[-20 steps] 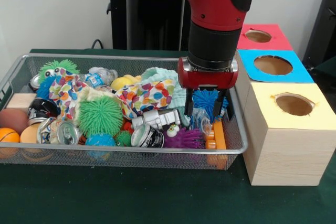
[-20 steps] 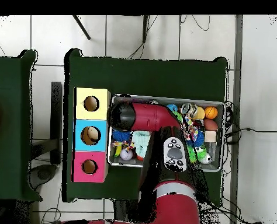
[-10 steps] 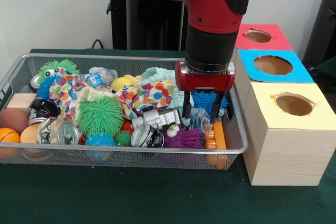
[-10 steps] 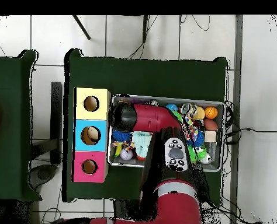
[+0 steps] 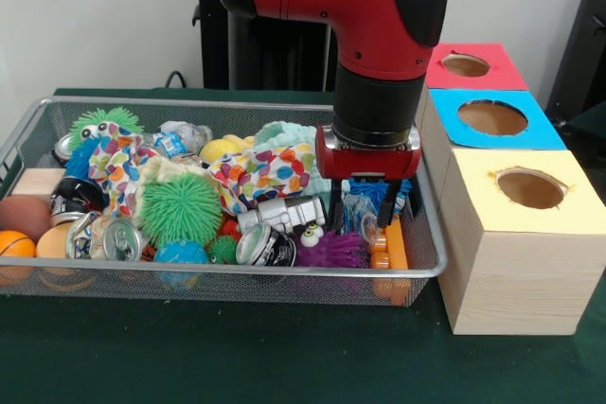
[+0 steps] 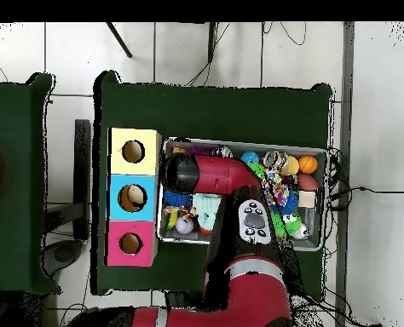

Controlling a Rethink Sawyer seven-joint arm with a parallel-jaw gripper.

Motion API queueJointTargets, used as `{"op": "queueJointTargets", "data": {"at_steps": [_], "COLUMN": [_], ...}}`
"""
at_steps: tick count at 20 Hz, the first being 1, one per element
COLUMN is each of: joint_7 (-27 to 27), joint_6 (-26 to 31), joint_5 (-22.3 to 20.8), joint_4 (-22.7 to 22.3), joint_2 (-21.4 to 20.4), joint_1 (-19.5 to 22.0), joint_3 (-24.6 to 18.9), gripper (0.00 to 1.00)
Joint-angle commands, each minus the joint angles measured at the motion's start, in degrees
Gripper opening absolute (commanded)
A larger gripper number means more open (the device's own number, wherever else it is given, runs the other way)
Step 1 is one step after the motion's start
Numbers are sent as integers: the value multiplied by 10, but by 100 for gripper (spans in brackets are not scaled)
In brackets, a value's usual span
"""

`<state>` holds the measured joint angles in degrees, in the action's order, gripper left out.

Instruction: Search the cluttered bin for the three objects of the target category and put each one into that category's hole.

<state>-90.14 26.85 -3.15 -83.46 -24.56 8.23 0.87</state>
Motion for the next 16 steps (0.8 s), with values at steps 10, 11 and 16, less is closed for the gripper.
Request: {"op": "queueJointTargets", "data": {"at_steps": [10,11,16], "joint_7": [-45,-45,-51], "joint_6": [-34,-32,-23], "joint_5": [-27,-27,-24], "joint_4": [-25,-26,-41], "joint_2": [22,20,4], "joint_1": [0,-1,-7], "joint_3": [-40,-39,-35], "gripper": [100,100,100]}}
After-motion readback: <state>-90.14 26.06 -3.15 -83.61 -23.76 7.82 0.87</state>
